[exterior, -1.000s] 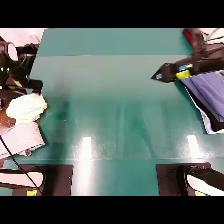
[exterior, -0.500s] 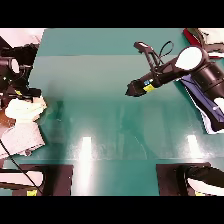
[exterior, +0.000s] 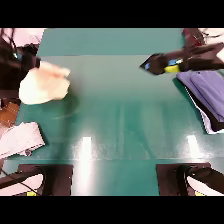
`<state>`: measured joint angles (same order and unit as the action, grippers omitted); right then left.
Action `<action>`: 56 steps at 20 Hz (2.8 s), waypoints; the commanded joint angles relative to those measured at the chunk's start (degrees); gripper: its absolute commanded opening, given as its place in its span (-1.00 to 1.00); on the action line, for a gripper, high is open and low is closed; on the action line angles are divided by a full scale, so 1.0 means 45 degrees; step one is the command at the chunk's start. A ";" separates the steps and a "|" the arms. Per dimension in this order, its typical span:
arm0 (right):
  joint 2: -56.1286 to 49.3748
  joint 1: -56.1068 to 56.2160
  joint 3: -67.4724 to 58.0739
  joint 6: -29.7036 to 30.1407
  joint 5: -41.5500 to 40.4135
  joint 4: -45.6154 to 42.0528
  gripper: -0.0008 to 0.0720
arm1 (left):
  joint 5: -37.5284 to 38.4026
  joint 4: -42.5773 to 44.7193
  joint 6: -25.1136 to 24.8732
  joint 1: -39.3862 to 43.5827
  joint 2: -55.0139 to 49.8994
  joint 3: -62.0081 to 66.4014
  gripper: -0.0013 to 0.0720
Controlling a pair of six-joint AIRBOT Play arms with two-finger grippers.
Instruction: Fold the shirts.
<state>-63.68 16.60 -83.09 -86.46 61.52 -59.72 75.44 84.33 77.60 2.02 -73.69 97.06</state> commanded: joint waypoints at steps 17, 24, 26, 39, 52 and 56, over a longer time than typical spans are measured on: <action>0.2497 -0.3211 -0.0015 -0.0015 -0.0549 0.0005 -0.93 | -0.0869 -0.5105 -0.2603 0.5464 -0.1773 0.2424 -0.71; 0.2492 -0.3211 -0.0010 -0.0015 -0.0559 -0.0092 -0.93 | 0.0631 -0.3113 -0.0515 0.3842 -0.1889 0.1438 0.56; 0.2492 -0.3211 -0.0010 -0.0015 -0.0563 -0.0092 -0.93 | 0.1656 -0.3269 0.0155 0.3021 -0.1889 0.0471 0.56; 0.1384 -0.3196 -0.0005 -0.0019 0.0797 0.0058 -0.93 | -0.1676 -0.3857 0.1117 0.5999 -0.1904 -0.6416 0.56; 0.1360 -0.2526 0.0000 -0.0015 0.0529 -0.0087 -0.93 | -0.1656 0.0024 0.1943 0.7135 -0.1817 -0.6203 -0.89; 0.0262 -0.2521 0.0000 -0.0015 0.1870 -0.0029 -0.81 | -0.0296 0.4085 0.2336 0.7135 0.0068 -0.5314 -0.89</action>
<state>-59.64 5.15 -83.11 -86.52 65.67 -60.07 70.00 89.23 86.89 34.06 -78.06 70.89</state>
